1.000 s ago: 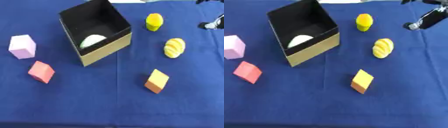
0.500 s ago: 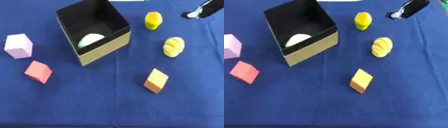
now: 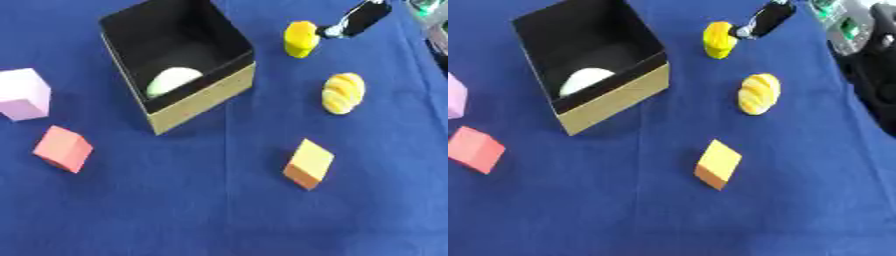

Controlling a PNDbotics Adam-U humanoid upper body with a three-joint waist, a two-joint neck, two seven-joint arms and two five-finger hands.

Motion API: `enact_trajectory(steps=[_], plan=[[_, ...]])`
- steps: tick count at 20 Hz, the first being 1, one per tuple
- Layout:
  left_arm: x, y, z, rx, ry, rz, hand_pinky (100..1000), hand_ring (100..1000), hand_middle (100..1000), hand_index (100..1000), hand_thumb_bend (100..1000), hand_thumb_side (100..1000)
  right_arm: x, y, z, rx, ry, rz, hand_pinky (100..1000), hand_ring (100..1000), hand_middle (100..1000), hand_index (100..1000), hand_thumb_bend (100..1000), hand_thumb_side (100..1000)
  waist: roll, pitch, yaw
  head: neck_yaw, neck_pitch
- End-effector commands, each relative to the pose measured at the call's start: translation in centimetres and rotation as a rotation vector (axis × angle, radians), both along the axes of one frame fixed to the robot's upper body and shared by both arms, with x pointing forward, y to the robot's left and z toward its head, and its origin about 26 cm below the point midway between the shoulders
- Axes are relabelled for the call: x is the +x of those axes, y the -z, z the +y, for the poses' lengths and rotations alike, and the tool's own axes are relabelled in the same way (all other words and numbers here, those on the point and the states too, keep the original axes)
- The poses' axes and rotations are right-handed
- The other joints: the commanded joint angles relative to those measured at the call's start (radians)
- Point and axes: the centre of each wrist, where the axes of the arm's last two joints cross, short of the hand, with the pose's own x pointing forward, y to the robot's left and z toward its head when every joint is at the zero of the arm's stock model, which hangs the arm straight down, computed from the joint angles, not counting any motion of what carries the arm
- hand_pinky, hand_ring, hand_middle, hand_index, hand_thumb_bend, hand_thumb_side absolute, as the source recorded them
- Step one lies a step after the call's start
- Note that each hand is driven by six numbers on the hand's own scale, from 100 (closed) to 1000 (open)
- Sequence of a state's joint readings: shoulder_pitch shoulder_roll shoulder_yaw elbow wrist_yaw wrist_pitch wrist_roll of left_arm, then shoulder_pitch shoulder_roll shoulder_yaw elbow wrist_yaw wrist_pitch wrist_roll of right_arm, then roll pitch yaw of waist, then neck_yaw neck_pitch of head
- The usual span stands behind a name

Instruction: Pick up objects on the table and place them in the box.

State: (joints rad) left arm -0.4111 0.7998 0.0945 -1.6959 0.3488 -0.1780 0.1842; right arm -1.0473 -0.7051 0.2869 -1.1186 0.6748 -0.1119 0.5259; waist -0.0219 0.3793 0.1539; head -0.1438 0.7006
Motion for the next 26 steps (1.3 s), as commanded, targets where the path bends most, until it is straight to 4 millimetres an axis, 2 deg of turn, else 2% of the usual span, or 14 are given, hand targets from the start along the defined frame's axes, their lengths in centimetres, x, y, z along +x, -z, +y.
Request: enact_trajectory(steps=[1, 4, 7, 14, 20, 21, 22, 26], plan=[[-2.2, -2.5, -1.8, 0.014, 0.014, -0.068, 863, 772, 761, 933, 228, 798, 0.0, -1.2, -0.7, 0.003, 0.025, -0.039, 877, 874, 849, 889, 411, 288, 0.002, -0.014, 0.008, -0.014, -0.035], [-3.9, -3.3, -3.5, 0.011, 0.004, -0.074, 863, 772, 762, 933, 229, 798, 0.1, -0.9, -0.7, -0.002, 0.02, -0.035, 876, 874, 849, 889, 422, 279, 0.001, -0.005, 0.014, -0.019, -0.06], [-4.6, -3.5, -4.1, 0.003, -0.006, -0.077, 863, 772, 762, 933, 227, 800, 0.2, -0.6, -0.8, -0.008, 0.022, -0.025, 876, 874, 848, 889, 425, 278, -0.001, 0.005, 0.019, -0.025, -0.073], [-4.7, -3.5, -4.3, 0.002, -0.01, -0.08, 862, 773, 763, 933, 225, 803, 0.4, 0.0, -1.2, -0.035, 0.05, -0.003, 876, 874, 843, 886, 483, 230, 0.0, 0.029, 0.027, -0.034, -0.068], [-4.7, -3.5, -4.2, 0.001, -0.013, -0.083, 862, 773, 763, 933, 225, 803, 0.5, 0.1, -1.3, -0.042, 0.053, -0.003, 876, 874, 843, 886, 483, 230, 0.0, 0.031, 0.026, -0.034, -0.066], [-4.7, -3.5, -4.3, 0.0, -0.011, -0.086, 861, 771, 761, 932, 223, 806, 0.5, 0.3, -1.4, -0.041, 0.064, 0.002, 872, 861, 804, 868, 510, 144, -0.001, 0.038, 0.029, -0.039, -0.064], [-4.7, -3.5, -4.3, -0.001, -0.008, -0.089, 861, 771, 760, 932, 223, 807, 0.6, 0.4, -1.6, -0.041, 0.076, 0.002, 866, 849, 785, 854, 502, 121, -0.002, 0.044, 0.032, -0.042, -0.066], [-4.7, -3.4, -4.4, -0.004, -0.008, -0.094, 860, 770, 758, 930, 221, 809, 0.7, 0.4, -1.8, -0.028, 0.108, -0.037, 847, 798, 720, 804, 426, 100, -0.004, 0.056, 0.039, -0.051, -0.076]])
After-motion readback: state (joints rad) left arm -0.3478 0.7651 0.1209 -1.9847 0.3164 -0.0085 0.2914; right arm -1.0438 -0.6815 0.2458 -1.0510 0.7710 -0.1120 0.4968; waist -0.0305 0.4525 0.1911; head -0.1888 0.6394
